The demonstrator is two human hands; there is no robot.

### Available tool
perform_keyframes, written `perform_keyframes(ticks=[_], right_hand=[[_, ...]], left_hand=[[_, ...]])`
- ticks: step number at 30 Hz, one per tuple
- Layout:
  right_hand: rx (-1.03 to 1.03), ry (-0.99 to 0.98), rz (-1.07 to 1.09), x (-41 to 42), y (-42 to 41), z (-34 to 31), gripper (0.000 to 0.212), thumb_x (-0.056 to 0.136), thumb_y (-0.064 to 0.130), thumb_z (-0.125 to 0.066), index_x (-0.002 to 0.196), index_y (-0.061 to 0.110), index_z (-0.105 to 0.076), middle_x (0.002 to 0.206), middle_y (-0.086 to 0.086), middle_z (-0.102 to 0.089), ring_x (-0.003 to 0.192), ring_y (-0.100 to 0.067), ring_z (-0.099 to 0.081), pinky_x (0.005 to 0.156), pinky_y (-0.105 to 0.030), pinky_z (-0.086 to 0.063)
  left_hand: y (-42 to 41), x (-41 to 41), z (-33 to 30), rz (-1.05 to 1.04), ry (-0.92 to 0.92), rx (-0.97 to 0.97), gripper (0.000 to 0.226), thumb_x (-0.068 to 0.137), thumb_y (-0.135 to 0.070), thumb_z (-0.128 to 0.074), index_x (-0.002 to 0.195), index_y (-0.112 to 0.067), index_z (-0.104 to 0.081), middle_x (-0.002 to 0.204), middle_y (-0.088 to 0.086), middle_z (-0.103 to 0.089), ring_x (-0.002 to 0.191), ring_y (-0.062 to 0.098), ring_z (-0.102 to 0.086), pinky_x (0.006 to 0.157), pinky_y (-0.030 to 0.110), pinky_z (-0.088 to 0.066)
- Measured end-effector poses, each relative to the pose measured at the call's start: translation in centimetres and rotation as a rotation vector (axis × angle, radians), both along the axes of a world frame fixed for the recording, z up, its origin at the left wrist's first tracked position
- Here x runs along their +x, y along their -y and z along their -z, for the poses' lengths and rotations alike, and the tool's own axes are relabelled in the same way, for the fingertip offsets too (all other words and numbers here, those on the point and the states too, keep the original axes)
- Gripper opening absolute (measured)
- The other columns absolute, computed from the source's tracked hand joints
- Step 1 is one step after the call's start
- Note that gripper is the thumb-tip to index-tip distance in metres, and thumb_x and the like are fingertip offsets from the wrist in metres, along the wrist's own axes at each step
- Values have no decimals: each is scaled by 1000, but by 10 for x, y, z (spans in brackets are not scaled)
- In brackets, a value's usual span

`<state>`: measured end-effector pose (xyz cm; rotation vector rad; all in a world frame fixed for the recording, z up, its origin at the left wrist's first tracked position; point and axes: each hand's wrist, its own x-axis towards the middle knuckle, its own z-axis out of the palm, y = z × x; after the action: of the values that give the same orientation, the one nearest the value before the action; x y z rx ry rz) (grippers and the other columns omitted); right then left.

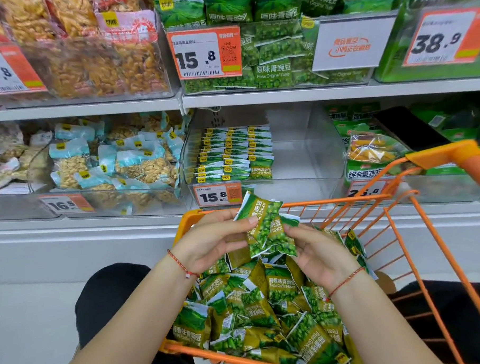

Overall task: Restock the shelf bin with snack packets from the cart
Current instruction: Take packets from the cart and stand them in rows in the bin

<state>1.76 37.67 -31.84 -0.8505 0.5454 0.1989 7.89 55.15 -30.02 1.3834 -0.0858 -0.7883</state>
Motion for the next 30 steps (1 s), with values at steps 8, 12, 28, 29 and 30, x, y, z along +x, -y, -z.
perform_keyframes(ticks=[8, 12, 28, 29, 30], right_hand=[[31, 41, -50, 2, -1, 4, 22, 96, 18, -48, 113, 8, -57, 98, -10, -67, 92, -24, -65, 70, -36, -58], [-16, 89, -107, 3, -1, 7, 20, 86, 11, -60, 105, 6, -58, 103, -10, -65, 100, -26, -62, 79, -36, -58], [-201, 84, -40, 0, -7, 1, 21, 91, 12, -58, 112, 9, -59, 111, -7, -67, 95, -14, -65, 66, -26, -59], [-195, 98, -23, 0, -7, 1, 28, 91, 13, -58, 119, 8, -55, 115, -6, -65, 97, -13, -64, 69, -27, -59], [-187, 110, -5, -1, -7, 0, 31, 91, 12, -59, 122, 10, -53, 115, -3, -66, 97, -10, -64, 73, -29, -59]], left_hand=[[9, 1, -1, -116, 51, 87, 20, 82, -14, -70, 101, -19, -65, 82, -10, -73, 75, 3, -68, 68, 20, -54], [9, 2, 0, -173, 68, 104, 35, 81, -14, -72, 115, -15, -61, 91, -5, -73, 78, 7, -68, 64, 20, -54], [4, 3, -5, -25, 376, 192, 45, 79, -1, -72, 120, -16, -64, 114, 2, -68, 82, 3, -66, 71, 16, -50], [6, 4, -4, -37, 400, 214, 47, 78, -4, -73, 121, -18, -62, 117, 0, -67, 90, 6, -66, 77, 19, -52], [7, 5, -3, -68, 408, 224, 49, 78, -7, -74, 123, -20, -59, 119, -2, -64, 100, 10, -64, 81, 21, -52]])
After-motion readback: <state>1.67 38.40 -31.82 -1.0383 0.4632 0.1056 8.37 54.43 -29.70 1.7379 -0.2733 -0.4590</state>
